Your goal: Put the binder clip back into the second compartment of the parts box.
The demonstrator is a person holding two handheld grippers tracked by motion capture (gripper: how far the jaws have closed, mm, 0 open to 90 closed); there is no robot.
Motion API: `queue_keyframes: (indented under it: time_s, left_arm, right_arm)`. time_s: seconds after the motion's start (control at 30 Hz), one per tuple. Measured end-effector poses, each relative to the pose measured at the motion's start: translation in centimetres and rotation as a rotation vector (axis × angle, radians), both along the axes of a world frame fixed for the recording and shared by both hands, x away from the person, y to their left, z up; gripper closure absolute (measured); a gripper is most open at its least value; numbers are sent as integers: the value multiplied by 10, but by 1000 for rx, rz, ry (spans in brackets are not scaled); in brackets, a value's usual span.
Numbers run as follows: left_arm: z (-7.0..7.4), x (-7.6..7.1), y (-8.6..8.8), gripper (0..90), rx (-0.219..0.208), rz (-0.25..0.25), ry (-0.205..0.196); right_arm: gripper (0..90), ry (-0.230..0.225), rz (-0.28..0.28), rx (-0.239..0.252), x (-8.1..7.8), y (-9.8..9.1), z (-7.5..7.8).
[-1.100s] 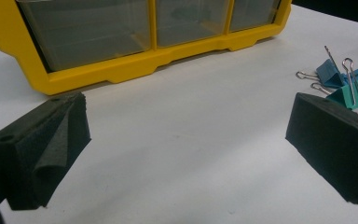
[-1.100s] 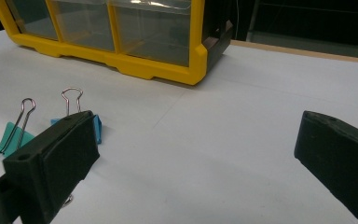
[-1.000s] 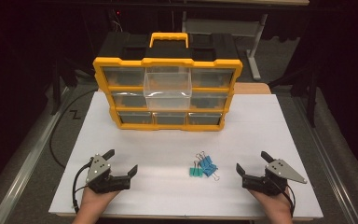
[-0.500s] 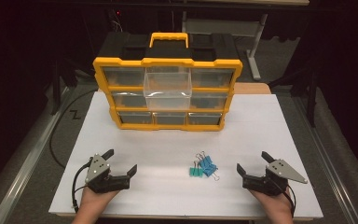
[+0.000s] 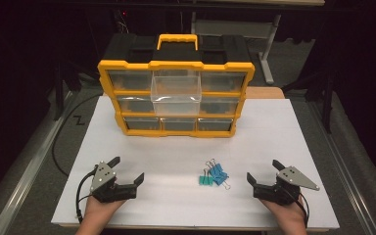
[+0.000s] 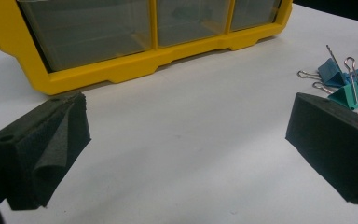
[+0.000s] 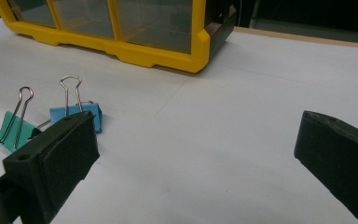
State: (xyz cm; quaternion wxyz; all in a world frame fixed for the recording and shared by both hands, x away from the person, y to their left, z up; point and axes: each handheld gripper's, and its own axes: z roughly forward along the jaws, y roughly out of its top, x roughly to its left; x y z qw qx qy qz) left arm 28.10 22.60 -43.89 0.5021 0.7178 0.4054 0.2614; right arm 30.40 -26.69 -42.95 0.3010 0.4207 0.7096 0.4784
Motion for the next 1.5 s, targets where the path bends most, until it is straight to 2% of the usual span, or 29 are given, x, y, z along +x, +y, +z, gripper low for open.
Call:
queue_keyframes:
  time_s: [0.47,0.7,0.83,0.93,1.2,1.4,1.5]
  left_arm:
    - [-1,1,-2,1,2,-4,6]
    - [-1,2,-1,1,-7,-7,15]
    - [-1,3,-1,1,-4,-20,19]
    - [-2,4,-2,2,-5,-29,22]
    - [0,3,-2,2,-14,-32,19]
    - [0,3,-3,2,-12,-36,20]
    - [-1,3,-3,1,-12,-37,22]
  right_arm:
    - [5,104,2,-60,5,5,-4]
    - [5,224,6,-127,18,6,-3]
    - [5,266,15,-166,21,6,-5]
    - [5,299,23,-172,22,6,-8]
    - [5,357,79,-196,23,8,-7]
    - [7,418,148,-242,23,14,-2]
    - [6,433,163,-263,22,16,-1]
